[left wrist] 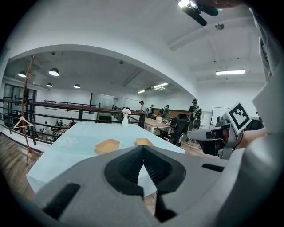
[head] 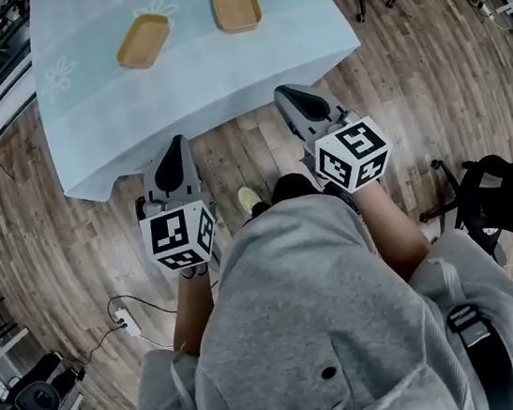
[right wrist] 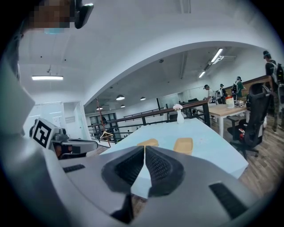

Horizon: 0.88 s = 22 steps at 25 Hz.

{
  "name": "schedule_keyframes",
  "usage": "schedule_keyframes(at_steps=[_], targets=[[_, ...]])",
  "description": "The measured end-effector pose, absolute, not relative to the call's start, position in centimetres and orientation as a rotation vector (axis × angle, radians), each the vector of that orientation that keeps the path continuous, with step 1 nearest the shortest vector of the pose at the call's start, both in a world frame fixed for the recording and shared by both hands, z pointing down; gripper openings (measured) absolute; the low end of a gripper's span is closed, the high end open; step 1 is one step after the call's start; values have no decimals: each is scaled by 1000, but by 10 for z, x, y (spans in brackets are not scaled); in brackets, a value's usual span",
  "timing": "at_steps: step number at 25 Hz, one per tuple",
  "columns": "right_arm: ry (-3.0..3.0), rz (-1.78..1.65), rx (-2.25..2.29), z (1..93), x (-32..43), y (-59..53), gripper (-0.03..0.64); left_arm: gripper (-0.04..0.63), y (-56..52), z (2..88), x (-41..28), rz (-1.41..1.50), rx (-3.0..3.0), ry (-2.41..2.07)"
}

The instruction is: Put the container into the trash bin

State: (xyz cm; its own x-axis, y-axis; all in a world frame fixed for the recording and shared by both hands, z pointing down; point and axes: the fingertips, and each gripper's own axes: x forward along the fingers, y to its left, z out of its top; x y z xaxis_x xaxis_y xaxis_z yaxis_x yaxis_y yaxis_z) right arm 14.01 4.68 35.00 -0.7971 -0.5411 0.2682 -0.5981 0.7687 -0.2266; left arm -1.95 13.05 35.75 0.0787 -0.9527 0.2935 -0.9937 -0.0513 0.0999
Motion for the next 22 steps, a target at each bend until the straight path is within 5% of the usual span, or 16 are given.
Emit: schedule_keyframes(at_steps=[22], targets=[[-2776,480,877,358,106,29,31,20,112,364,-51,233,2063,-1947]])
